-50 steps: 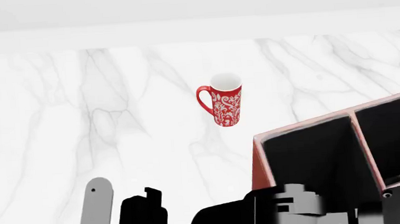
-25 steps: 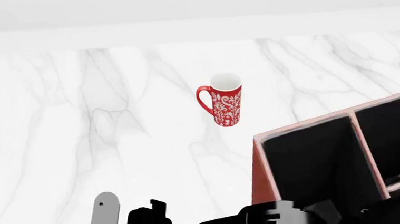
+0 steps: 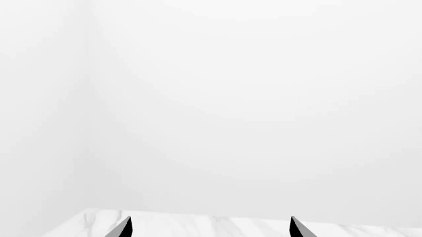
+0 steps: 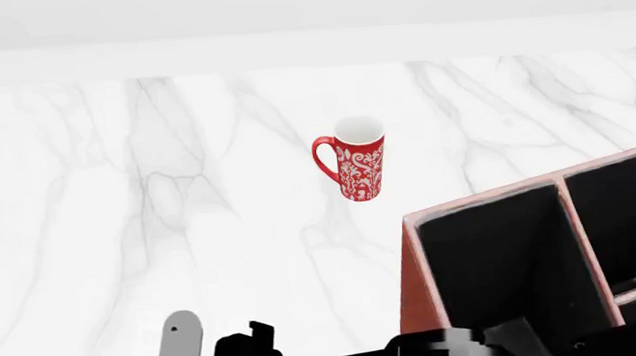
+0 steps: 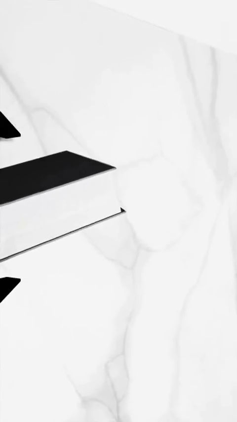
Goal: Pick up the book and place it in the left compartment of the caddy.
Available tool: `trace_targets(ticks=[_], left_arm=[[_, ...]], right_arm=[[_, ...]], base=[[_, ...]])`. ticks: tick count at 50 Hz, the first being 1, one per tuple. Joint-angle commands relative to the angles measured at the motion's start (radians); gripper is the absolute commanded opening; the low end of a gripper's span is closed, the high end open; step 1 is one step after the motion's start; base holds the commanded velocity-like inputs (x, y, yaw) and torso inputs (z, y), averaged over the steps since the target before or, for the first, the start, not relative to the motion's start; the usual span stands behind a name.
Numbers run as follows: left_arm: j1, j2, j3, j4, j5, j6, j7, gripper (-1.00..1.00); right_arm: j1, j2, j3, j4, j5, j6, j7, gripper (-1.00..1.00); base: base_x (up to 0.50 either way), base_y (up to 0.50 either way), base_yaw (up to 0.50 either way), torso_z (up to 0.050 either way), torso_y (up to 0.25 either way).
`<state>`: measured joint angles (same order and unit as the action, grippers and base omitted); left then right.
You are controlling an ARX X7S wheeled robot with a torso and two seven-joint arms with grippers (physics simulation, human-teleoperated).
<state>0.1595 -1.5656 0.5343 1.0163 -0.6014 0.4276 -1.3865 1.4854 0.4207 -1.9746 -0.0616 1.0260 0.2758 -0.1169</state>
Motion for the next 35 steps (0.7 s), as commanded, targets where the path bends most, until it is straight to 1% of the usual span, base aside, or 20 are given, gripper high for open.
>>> trace_targets(ticks=[1, 35], left_arm=[[0.003, -0.001, 0.000, 0.002, 0.004, -0.001, -0.003, 1.00], [0.009, 0.003, 0.000, 0.010, 0.020, -0.012, -0.003, 1.00]], right_arm=[[-0.011, 0.005, 0.003, 0.011, -0.007, -0.007, -0.001, 1.00], [-0.079, 0.003, 0.016, 0.098, -0.039, -0.053, -0.003, 1.00]], base=[[0.00, 0.00, 0.00, 0.000, 0.000], [0.00, 0.00, 0.00, 0.000, 0.000]])
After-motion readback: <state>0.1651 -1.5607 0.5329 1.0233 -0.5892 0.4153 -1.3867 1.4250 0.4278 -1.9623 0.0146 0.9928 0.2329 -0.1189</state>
